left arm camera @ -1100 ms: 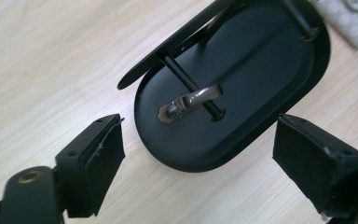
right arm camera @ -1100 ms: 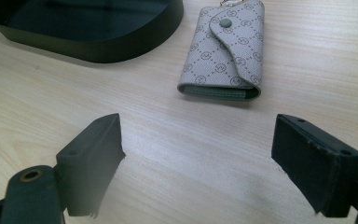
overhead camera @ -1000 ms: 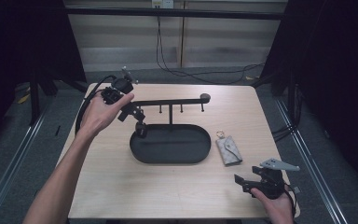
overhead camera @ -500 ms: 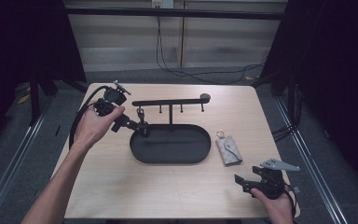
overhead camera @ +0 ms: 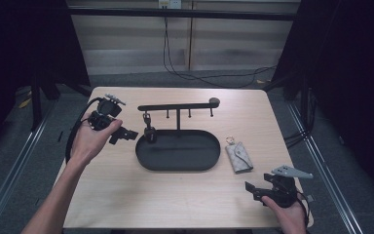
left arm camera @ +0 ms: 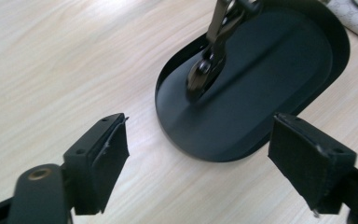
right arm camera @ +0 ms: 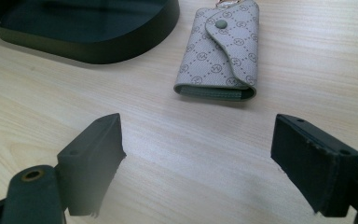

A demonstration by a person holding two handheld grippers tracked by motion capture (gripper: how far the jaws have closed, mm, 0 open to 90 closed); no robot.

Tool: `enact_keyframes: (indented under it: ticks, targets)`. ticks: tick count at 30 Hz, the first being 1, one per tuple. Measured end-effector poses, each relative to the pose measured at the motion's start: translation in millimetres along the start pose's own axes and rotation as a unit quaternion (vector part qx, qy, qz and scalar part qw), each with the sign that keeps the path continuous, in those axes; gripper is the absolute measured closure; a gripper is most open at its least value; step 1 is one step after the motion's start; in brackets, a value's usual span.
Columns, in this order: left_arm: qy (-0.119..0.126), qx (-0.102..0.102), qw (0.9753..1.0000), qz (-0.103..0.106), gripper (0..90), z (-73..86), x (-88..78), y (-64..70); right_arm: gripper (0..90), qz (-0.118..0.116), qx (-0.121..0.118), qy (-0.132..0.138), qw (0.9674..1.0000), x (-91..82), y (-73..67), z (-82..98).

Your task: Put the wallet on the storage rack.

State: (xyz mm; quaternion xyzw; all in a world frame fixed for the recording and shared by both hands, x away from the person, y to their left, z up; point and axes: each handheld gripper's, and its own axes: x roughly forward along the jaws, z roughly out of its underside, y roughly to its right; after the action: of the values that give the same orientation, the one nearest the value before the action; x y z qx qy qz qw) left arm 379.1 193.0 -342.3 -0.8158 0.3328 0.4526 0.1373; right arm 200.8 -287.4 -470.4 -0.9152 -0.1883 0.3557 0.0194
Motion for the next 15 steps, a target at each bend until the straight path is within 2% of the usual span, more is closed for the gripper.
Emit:
enact_keyframes:
  ticks: [6, 11, 13, 15]
  targets:
    - [0.014, -0.019, 0.9997, 0.007, 21.8, 13.7, 0.0, 0.0, 16.3, 0.001, -0.002, -0.002, 1.0, 0.0, -0.5, 0.1]
    - [0.029, -0.019, 0.9994, 0.01, 21.9, 26.6, 0.8, 1.7, 16.4, 0.002, -0.002, 0.0, 1.0, -0.5, -0.3, 0.4]
    - [0.043, -0.02, 0.9987, 0.019, 22.0, 33.7, 2.0, 0.9, 16.4, 0.003, 0.0, -0.002, 1.0, -0.6, -0.5, 0.3]
    - [0.046, -0.024, 0.9983, 0.028, 22.0, 40.7, 5.1, 0.2, 16.4, 0.002, -0.001, -0.002, 1.0, -0.1, -0.3, 0.2]
